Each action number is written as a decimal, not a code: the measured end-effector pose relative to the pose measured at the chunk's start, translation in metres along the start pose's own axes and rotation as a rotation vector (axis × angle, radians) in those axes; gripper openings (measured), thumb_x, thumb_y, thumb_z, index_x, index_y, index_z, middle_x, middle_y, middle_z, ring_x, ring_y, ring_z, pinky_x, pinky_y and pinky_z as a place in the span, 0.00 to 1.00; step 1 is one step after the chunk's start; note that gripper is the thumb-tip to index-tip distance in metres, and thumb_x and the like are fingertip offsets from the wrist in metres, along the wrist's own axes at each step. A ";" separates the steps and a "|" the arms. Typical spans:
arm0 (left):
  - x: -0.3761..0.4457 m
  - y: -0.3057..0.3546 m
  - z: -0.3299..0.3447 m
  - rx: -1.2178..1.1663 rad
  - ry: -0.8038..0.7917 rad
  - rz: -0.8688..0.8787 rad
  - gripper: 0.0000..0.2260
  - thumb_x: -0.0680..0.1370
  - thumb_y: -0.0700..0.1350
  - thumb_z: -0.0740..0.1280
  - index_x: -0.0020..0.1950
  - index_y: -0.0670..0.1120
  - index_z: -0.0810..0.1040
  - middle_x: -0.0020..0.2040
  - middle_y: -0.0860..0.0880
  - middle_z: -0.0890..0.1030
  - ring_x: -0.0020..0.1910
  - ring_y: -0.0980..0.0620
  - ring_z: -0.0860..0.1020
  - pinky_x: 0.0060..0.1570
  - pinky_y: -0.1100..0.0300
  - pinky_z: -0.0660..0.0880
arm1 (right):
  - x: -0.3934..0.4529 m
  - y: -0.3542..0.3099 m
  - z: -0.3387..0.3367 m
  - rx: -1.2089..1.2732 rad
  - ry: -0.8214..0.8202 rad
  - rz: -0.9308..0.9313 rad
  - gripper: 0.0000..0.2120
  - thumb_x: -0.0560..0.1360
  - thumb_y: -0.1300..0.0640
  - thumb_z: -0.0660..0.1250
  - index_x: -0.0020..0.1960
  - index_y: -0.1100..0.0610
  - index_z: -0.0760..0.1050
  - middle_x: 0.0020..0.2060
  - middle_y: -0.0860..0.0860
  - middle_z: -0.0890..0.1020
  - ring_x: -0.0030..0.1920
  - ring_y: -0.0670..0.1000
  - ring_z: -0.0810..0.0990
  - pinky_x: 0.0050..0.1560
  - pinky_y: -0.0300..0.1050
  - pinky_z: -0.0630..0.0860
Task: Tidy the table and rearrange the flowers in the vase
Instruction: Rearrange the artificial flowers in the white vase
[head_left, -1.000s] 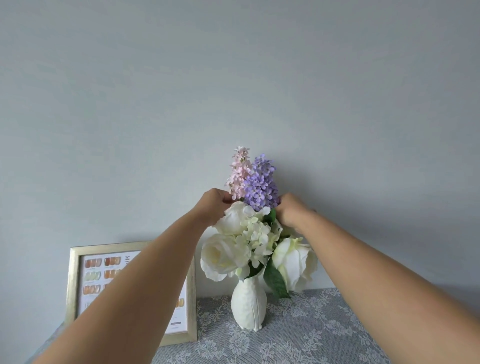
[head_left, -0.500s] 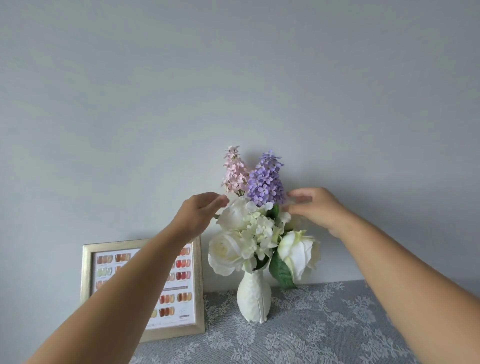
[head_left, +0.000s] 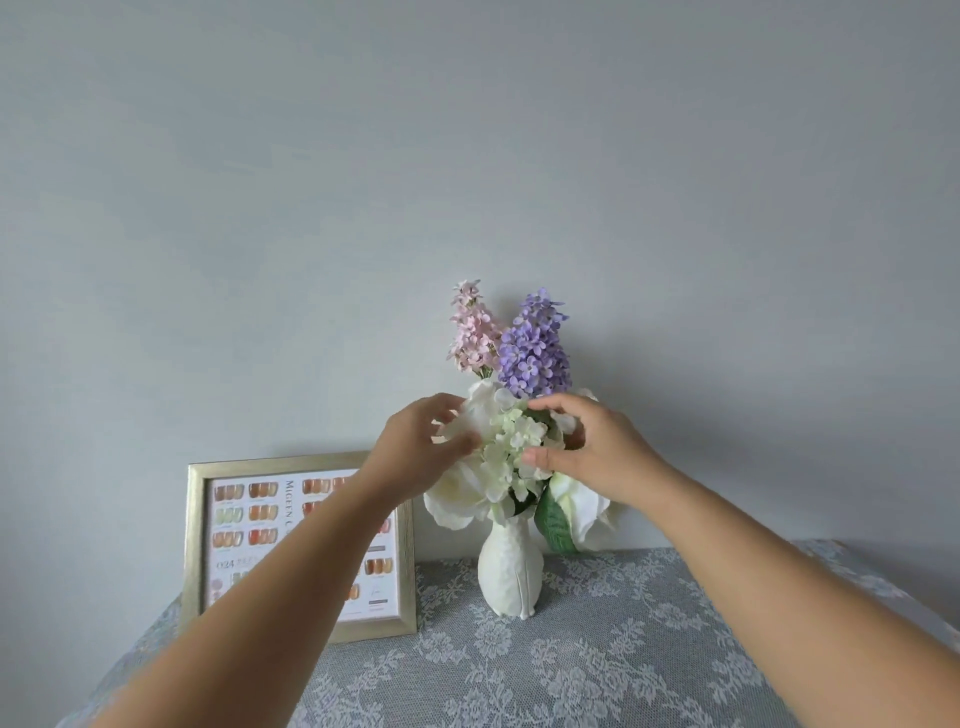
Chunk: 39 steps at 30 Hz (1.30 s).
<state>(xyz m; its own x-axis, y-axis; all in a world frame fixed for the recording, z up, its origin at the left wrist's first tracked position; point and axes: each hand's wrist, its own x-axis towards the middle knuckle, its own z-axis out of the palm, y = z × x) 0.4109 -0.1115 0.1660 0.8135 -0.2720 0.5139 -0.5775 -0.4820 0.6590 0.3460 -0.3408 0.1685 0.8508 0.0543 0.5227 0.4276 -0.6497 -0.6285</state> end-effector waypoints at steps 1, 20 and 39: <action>-0.003 0.002 0.001 -0.008 0.031 0.002 0.10 0.73 0.50 0.74 0.51 0.59 0.78 0.48 0.55 0.80 0.52 0.54 0.80 0.49 0.55 0.78 | 0.000 0.000 0.002 0.004 0.018 0.016 0.25 0.64 0.43 0.76 0.59 0.38 0.74 0.61 0.46 0.76 0.60 0.45 0.75 0.59 0.43 0.71; -0.073 0.004 0.066 -0.324 0.305 -0.132 0.31 0.69 0.61 0.73 0.67 0.56 0.65 0.65 0.56 0.69 0.65 0.57 0.68 0.63 0.59 0.65 | 0.074 -0.079 0.030 -0.643 -0.320 -0.024 0.32 0.67 0.48 0.74 0.68 0.46 0.68 0.68 0.51 0.66 0.66 0.53 0.69 0.60 0.48 0.71; -0.057 -0.008 0.053 -0.459 0.285 -0.271 0.22 0.75 0.52 0.70 0.66 0.59 0.66 0.61 0.52 0.74 0.61 0.44 0.76 0.61 0.45 0.74 | 0.085 -0.096 0.024 -0.513 -0.357 -0.207 0.07 0.69 0.58 0.74 0.46 0.52 0.79 0.59 0.51 0.78 0.59 0.50 0.75 0.50 0.39 0.69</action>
<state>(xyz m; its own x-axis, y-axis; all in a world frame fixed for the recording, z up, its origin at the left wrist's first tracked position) 0.3734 -0.1362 0.1023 0.9219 0.0745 0.3801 -0.3747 -0.0770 0.9239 0.3848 -0.2554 0.2599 0.8536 0.4078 0.3242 0.4684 -0.8731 -0.1352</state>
